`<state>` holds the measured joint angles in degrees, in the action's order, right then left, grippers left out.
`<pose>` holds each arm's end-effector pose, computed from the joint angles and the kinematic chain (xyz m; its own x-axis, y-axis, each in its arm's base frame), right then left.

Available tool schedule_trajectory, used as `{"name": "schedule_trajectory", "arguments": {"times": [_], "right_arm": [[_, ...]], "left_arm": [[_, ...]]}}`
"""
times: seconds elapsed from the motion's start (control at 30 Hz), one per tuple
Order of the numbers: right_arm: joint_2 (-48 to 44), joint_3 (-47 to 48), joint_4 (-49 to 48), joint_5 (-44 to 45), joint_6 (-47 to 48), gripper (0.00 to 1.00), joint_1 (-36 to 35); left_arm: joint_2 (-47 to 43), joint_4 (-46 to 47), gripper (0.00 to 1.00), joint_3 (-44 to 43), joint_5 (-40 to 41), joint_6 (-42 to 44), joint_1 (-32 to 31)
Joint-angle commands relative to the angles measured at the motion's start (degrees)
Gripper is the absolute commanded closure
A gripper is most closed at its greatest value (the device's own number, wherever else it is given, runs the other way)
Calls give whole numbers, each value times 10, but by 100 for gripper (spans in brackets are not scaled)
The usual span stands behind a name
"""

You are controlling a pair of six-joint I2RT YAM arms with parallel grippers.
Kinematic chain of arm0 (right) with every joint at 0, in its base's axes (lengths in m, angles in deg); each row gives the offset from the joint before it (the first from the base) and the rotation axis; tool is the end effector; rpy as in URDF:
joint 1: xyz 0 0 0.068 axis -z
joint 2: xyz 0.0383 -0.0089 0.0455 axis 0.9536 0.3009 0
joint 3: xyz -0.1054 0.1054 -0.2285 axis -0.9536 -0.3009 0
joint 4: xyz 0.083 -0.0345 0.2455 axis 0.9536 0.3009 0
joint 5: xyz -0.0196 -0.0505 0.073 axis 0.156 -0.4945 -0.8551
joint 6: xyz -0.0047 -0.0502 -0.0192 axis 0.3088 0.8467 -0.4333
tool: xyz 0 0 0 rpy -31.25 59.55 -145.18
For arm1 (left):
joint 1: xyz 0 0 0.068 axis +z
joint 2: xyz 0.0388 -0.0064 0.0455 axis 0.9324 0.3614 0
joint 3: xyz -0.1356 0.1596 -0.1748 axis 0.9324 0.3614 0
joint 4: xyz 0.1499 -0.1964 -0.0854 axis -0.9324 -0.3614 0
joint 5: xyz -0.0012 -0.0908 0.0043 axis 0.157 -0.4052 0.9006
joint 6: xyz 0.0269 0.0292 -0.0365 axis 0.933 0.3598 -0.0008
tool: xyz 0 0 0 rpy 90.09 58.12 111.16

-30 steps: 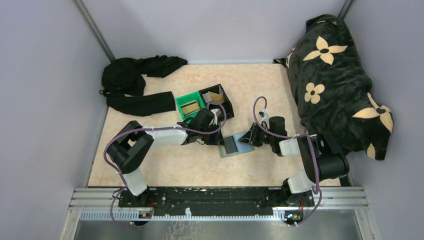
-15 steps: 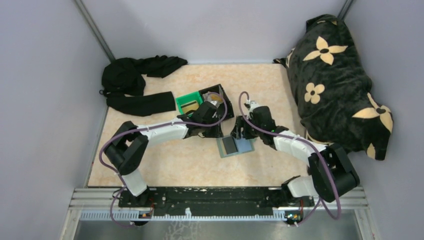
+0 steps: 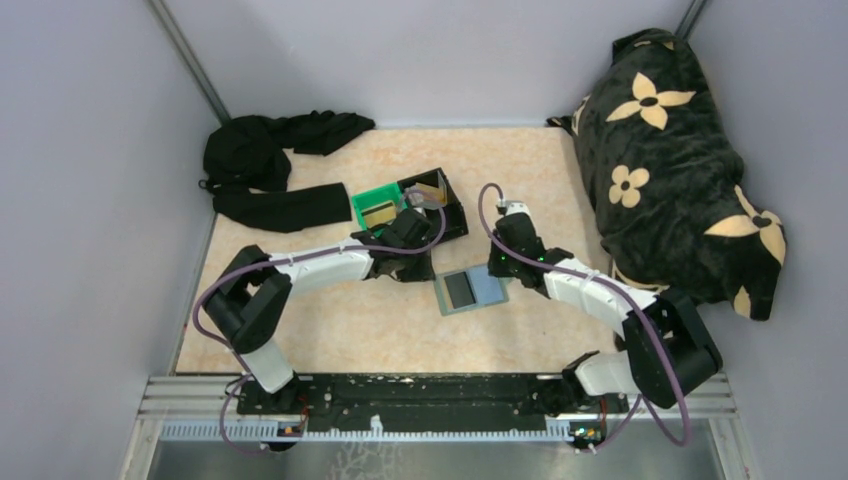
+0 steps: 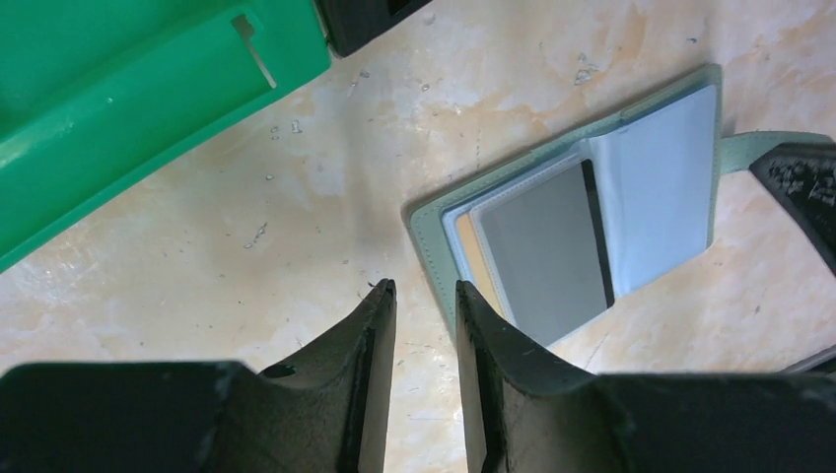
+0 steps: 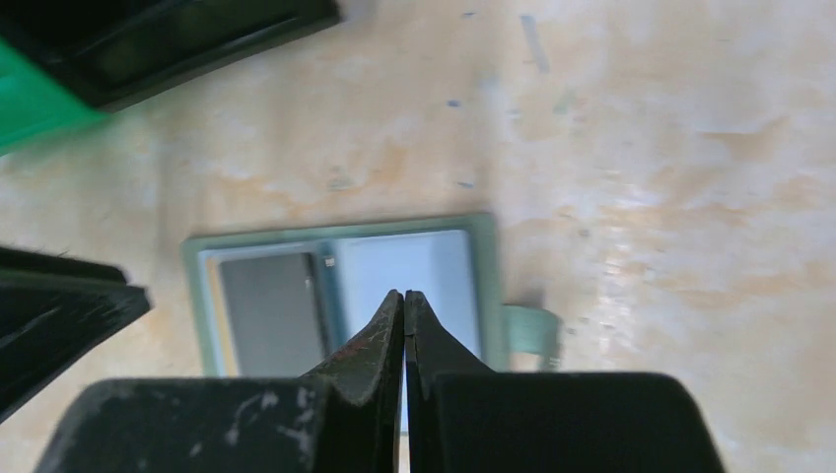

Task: Take the credit cards out of the card holder

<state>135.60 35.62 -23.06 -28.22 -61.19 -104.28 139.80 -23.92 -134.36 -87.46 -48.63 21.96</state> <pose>0.2251 0.1357 0.1914 -0.7530 0.0434 -0.6565 -0.1602 0.9557 0.2469 0.2398 -0.2537 0.1773 -0.8949 -0.0324 -0.4451 0.1462 0.9211 -0.3608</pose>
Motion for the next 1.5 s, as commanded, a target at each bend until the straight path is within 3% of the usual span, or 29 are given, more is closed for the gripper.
{"name": "schedule_trajectory", "arguments": {"times": [0.0, 0.27, 0.4, 0.83, 1.2, 1.47], "right_arm": [[-22, -6, 39, 67, -8, 100, 20], [10, -23, 68, 119, -27, 100, 21], [14, -39, 65, 116, -40, 100, 24], [11, -72, 31, 53, -68, 100, -29], [-51, -80, 33, 8, -72, 100, -41], [-130, -94, 43, 32, -61, 100, -45]], "left_arm": [[-18, -12, 63, -28, 12, -16, -11], [4, -22, 28, -51, 13, -22, -39], [8, -25, 24, -55, 12, -25, -44], [17, -55, 28, -63, 33, -45, -51], [41, -59, 30, -77, 30, -47, -54], [66, -52, 42, -78, 23, -47, -55]]}}
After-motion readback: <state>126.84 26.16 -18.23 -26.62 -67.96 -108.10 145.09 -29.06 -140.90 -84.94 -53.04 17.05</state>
